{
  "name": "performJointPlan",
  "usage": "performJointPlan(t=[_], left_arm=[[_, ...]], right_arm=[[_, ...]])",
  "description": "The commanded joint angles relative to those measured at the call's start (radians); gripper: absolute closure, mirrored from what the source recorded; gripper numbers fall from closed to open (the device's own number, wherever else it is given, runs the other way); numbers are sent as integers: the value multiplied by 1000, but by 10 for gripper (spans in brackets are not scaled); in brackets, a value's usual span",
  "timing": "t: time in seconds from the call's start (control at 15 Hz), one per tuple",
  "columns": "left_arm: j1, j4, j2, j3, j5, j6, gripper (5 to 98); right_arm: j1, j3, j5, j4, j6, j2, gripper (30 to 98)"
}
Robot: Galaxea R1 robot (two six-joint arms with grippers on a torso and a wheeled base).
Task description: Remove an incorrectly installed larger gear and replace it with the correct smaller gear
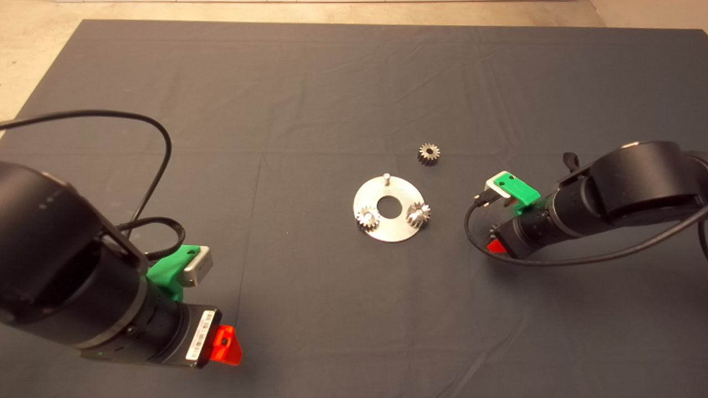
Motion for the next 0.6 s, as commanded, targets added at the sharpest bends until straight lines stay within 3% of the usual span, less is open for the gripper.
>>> performJointPlan(t=[0.0, 0.53], left_arm=[[-7, -8, -1, 13, 2, 2, 61], [-6, -8, 0, 13, 3, 2, 61]], right_arm=[[-12, 18, -72, -80, 11, -7, 802], [-20, 20, -72, -97, 15, -7, 800]])
